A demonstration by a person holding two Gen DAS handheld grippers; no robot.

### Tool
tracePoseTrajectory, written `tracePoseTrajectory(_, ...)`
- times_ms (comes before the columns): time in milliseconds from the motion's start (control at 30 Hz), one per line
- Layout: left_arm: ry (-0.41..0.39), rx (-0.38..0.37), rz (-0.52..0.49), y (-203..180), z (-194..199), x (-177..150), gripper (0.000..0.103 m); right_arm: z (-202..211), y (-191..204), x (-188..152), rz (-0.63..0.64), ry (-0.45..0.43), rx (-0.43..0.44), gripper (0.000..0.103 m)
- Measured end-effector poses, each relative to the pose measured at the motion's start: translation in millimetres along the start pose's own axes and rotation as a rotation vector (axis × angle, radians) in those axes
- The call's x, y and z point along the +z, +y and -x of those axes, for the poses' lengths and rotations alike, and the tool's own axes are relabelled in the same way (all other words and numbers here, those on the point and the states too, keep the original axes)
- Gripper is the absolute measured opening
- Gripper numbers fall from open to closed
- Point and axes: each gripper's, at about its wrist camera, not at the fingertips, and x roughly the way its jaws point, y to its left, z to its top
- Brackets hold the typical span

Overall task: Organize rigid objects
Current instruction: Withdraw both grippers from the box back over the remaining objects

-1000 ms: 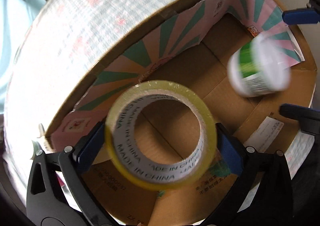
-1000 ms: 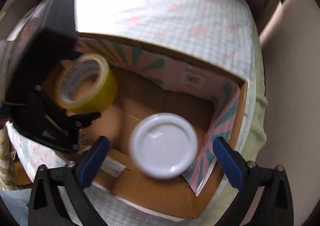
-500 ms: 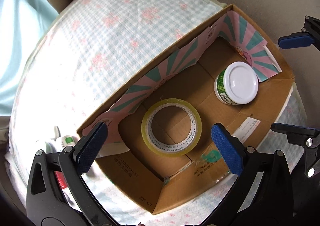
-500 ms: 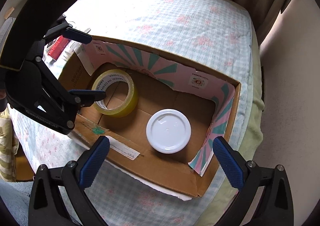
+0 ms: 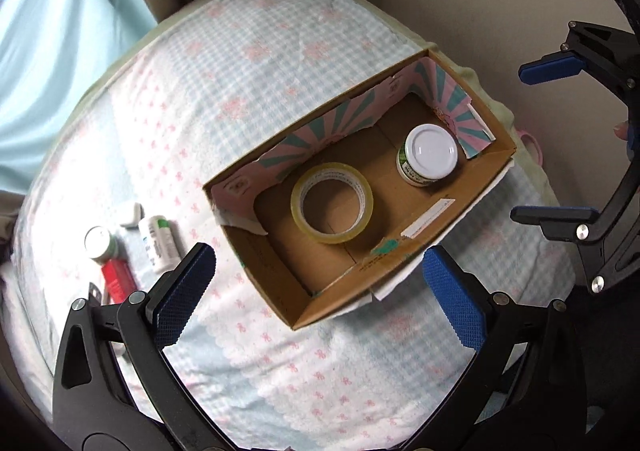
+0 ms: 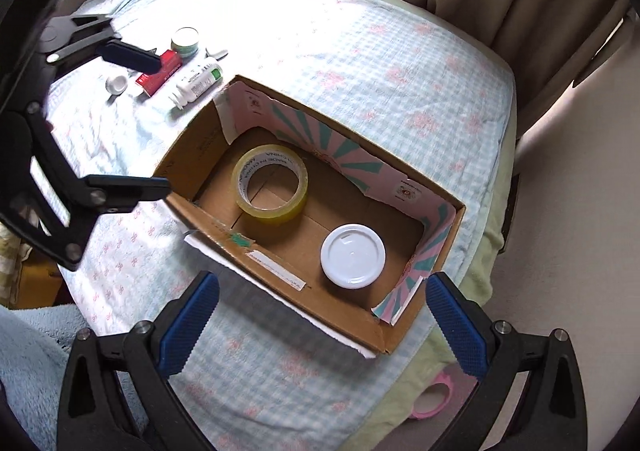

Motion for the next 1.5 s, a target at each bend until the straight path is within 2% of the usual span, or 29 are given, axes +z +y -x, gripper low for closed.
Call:
tracePoseTrajectory(233, -0.044, 0.011, 0.171, 41, 51, -53, 0.103, 35, 27, 22, 0.018, -0.053, 0.013, 0.103)
tracePoseTrajectory(367, -0.094, 0.065, 0.248, 76, 82, -85, 0.103, 51, 53, 43, 0.029, -0.078, 0.028, 0.103)
tracePoseTrajectory(533, -0.124, 0.147, 0.297, 130, 107, -119, 0.103, 61, 90, 72, 0.004, -0.114, 0.045, 0.103)
tracePoseTrajectory(667, -0.131, 0.162, 0.327, 175, 117, -147, 0.103, 60, 118, 98, -0.096, -0.097, 0.047, 0.103)
tracePoseTrajectory(767, -0.125, 0.151, 0.346, 209, 120, -168, 0.103, 62, 134, 113, -0.233, -0.12, 0.115, 0.103)
tracePoseTrajectory(900, -0.118, 0.135, 0.341, 252, 120, -188, 0.103, 58, 161, 133, -0.387, -0.144, 0.142, 0.103)
tracePoseTrajectory(1167, -0.14, 0.096, 0.272, 333, 109, -188, 0.103, 35, 206, 174, -0.605, -0.137, 0.175, 0.103)
tracePoseTrajectory(1300, -0.115, 0.064, 0.249, 366, 87, -173, 0.103, 18, 222, 191, -0.675, -0.111, 0.169, 0.103)
tracePoseTrajectory(1500, -0.062, 0.031, 0.219, 393, 44, -144, 0.103, -13, 231, 204, -0.74, -0.058, 0.152, 0.103)
